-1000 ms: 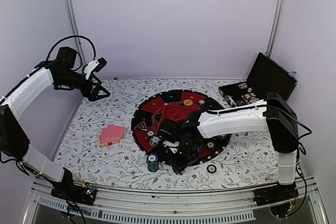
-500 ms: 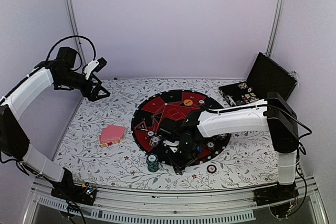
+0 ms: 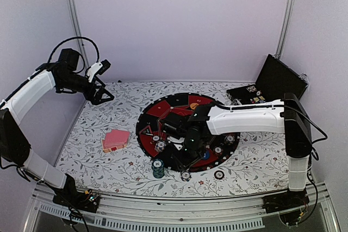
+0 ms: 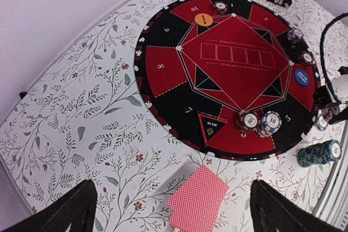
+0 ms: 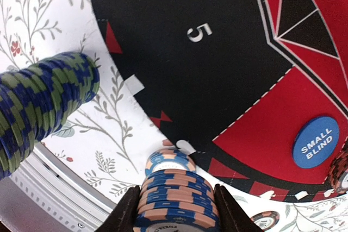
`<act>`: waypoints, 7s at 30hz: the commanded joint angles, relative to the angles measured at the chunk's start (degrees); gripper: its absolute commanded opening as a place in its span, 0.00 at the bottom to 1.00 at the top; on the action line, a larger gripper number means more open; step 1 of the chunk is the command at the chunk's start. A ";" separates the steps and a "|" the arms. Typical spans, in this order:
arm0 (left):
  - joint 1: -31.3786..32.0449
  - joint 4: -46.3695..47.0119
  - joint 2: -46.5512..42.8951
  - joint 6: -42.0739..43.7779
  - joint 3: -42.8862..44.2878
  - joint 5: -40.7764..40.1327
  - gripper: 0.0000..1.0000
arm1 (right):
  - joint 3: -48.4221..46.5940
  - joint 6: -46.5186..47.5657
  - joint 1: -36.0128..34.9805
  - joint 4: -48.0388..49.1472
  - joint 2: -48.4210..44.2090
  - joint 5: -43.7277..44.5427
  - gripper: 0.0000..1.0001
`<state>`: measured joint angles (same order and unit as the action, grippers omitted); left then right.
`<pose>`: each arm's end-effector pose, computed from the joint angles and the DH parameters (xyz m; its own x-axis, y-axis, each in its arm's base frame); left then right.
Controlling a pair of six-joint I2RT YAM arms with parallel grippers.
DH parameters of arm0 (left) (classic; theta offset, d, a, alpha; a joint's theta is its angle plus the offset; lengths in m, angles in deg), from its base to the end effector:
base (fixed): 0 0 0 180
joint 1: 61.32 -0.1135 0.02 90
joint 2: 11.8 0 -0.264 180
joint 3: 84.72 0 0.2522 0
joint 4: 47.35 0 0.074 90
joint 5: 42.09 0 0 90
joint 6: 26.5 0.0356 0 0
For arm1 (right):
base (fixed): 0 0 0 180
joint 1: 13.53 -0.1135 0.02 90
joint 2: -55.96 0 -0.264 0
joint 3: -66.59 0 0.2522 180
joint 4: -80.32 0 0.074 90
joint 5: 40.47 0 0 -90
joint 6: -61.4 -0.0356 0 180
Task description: Distribute texas hold em gaming equipment
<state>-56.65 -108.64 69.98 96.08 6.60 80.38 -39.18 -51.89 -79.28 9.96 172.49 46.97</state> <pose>0.2928 -0.0431 0.3349 -0.4442 0.4921 -0.7487 0.7585 0.6513 -0.0219 0.1639 0.3677 0.1944 -0.7340 -0.6677 -0.1243 -0.6788 0.7273 0.1016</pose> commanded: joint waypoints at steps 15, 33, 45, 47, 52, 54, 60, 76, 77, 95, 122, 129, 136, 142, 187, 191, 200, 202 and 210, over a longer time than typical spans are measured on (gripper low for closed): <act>0.48 -0.81 0.26 0.48 0.55 0.31 1.00 | -17.57 10.00 23.52 0.77 5.31 7.95 0.31; 0.51 -0.84 2.66 0.98 1.67 0.28 1.00 | -37.32 11.63 33.49 2.05 24.82 7.83 0.28; 0.43 -0.64 3.21 1.41 1.65 0.66 1.00 | -31.60 12.21 35.54 2.18 21.87 9.12 0.27; 0.38 -0.65 3.21 1.43 1.59 0.63 1.00 | -29.55 12.22 36.21 2.72 20.82 9.30 0.27; 0.41 -0.64 3.04 1.37 1.30 0.73 1.00 | -26.50 12.30 37.63 3.92 18.89 9.58 0.26; 0.43 -0.64 2.91 1.43 1.15 0.67 1.00 | -25.62 12.23 38.05 4.39 18.33 9.57 0.26; 0.43 -0.70 2.61 1.35 1.10 0.40 1.00 | -25.07 12.25 39.07 5.16 18.24 9.51 0.26; 0.48 -1.73 2.07 2.30 0.54 0.95 1.00 | -23.96 11.62 39.46 5.99 17.02 9.79 0.58; 0.47 -1.81 2.07 2.29 0.49 1.05 1.00 | -24.12 11.65 39.45 5.90 16.66 10.09 0.60; 4.23 -3.79 2.61 3.12 0.08 2.96 1.00 | -20.14 7.71 31.26 3.13 -1.19 8.29 0.68; 4.56 -3.59 0.45 1.48 -1.89 0.18 1.00 | -22.05 5.42 -5.45 -2.67 7.69 -0.11 0.89; 4.56 -3.89 0.85 1.44 -1.22 -0.12 1.00 | -21.81 6.70 -5.78 -2.89 9.70 -1.32 0.85; 4.56 -3.99 1.37 1.34 -0.22 -0.14 1.00 | -22.03 7.55 -6.07 -2.76 11.30 -2.03 0.79; 4.56 -4.03 1.45 1.59 -0.39 -0.53 1.00 | -22.29 7.70 -6.14 -2.24 12.37 -2.60 0.75; 4.52 -3.19 0.22 2.00 -1.00 -1.22 1.00 | -24.62 8.30 -6.26 -4.05 13.91 -0.25 0.49; 4.55 -3.15 0.22 2.03 -0.93 -1.27 1.00 | -24.53 8.26 -6.27 -4.25 13.90 -0.33 0.45; 4.56 -2.92 0.14 2.04 -0.68 -1.36 1.00 | -27.16 8.18 -5.84 -5.86 13.08 1.07 0.27; 4.56 -2.89 0.14 2.05 -0.53 -1.36 1.00 | -27.86 8.09 -5.36 -6.11 12.48 1.03 0.25; 4.51 -2.83 0.14 1.88 -0.39 -1.36 1.00 | -31.89 7.91 -0.95 -8.20 11.27 4.04 0.22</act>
<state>-52.48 -111.83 71.66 97.78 5.22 78.91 -67.20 -43.92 -83.35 3.28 185.47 47.71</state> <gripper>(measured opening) 0.996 0.409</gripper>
